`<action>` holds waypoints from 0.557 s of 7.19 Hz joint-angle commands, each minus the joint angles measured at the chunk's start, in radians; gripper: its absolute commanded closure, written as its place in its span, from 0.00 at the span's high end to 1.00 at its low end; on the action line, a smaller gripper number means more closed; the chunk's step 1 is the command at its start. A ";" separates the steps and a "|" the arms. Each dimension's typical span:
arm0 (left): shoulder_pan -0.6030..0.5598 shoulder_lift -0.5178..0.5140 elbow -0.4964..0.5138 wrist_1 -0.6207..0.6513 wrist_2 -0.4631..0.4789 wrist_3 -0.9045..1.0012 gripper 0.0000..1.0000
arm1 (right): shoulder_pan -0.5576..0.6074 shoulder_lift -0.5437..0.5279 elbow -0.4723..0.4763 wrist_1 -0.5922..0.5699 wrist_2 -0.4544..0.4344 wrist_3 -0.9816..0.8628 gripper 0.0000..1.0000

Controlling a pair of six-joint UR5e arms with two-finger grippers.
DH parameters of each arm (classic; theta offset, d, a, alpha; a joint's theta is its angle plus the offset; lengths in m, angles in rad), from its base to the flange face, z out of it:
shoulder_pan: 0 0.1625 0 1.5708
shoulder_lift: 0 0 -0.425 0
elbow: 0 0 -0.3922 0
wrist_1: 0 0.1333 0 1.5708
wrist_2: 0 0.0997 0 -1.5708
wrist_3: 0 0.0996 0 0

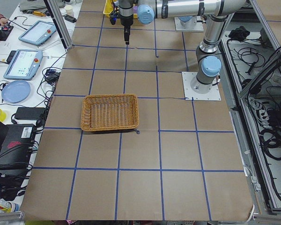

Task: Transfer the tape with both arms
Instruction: 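Lower the right gripper and grasp the yellow tape roll by its rim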

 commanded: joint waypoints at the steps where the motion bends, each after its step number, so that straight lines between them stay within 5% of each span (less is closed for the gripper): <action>1: 0.000 -0.002 0.000 0.000 -0.002 0.000 1.00 | -0.004 0.001 0.024 -0.001 -0.007 0.005 0.33; 2: 0.000 -0.004 0.000 0.000 -0.004 0.000 1.00 | -0.004 0.001 0.024 -0.001 -0.010 0.005 0.10; 4: 0.000 -0.004 0.000 0.002 -0.004 0.000 1.00 | -0.004 -0.005 0.010 0.002 -0.009 0.014 0.00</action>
